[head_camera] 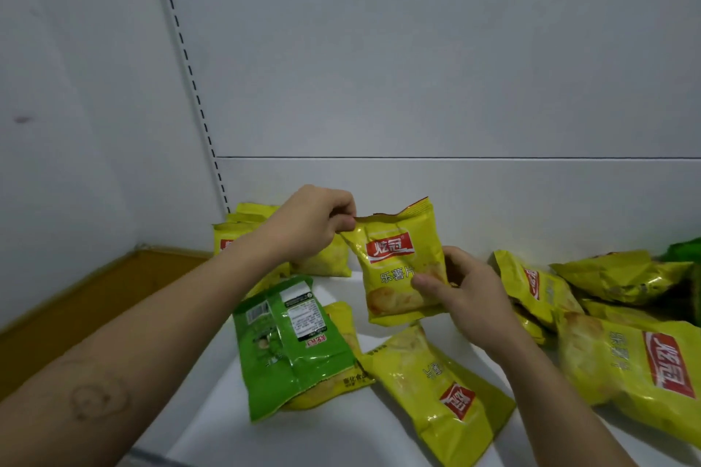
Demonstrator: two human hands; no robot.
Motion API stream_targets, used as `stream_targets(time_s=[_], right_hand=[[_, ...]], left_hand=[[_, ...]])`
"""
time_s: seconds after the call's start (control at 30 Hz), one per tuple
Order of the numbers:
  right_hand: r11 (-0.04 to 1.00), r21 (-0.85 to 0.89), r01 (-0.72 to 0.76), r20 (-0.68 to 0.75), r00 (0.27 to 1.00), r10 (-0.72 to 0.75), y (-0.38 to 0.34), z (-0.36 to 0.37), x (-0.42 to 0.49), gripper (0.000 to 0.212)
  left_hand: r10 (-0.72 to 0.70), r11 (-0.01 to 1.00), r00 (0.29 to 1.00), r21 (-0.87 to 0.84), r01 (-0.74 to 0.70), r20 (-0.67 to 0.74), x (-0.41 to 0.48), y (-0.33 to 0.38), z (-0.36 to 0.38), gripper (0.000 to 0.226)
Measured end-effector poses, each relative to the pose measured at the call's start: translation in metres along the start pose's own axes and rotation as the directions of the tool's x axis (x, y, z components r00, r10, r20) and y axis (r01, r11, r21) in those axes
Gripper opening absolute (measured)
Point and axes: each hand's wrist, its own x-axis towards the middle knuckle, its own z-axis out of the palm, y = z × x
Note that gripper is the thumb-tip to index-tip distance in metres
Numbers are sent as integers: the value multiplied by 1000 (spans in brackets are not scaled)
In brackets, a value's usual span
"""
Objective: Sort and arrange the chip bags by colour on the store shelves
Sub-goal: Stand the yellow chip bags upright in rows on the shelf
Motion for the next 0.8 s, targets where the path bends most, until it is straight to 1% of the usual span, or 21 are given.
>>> stream_targets(time_s=[0.03,0.1,0.2,0.27,0.37,0.47,0.53,0.63,0.73,0.8], right_hand=[[1000,18,0,11,1000,0,-2,3,0,25],[999,35,-10,36,999,8,-7,9,0,25],[999,-24,-24,71,997,26,-16,18,6,25],[987,-161,-15,85,996,29,-22,25,14,23],[924,-383,23,120,993,25,-31,35,25,16],[860,-506,58,155,988,24,-38,47,34,15],[842,-535,64,130,992,7,-43,55,41,12],[844,-534,53,71,997,-18,-52,69,50,13],[842,-539,2,29,999,16,-52,79,62,10],[815,-578,-38,17,998,58,-47,87,72,15]], left_hand=[[5,1000,1000,-10,-5,14,-2,-3,-6,5],[-19,997,1000,-81,21,23,-5,-10,-15,10],[-52,981,998,-191,45,-31,-7,-21,-20,14],[-73,969,994,-241,53,-75,-8,-30,-21,13],[-94,962,989,-265,60,-115,-7,-46,-23,8],[-96,959,982,-280,48,-161,-7,-57,-29,9],[-83,960,976,-280,25,-200,-7,-64,-32,9],[-78,960,963,-282,2,-257,-9,-77,-34,3],[-95,958,953,-286,9,-288,-13,-93,-34,13],[-92,967,957,-255,19,-275,-17,-104,-32,14]])
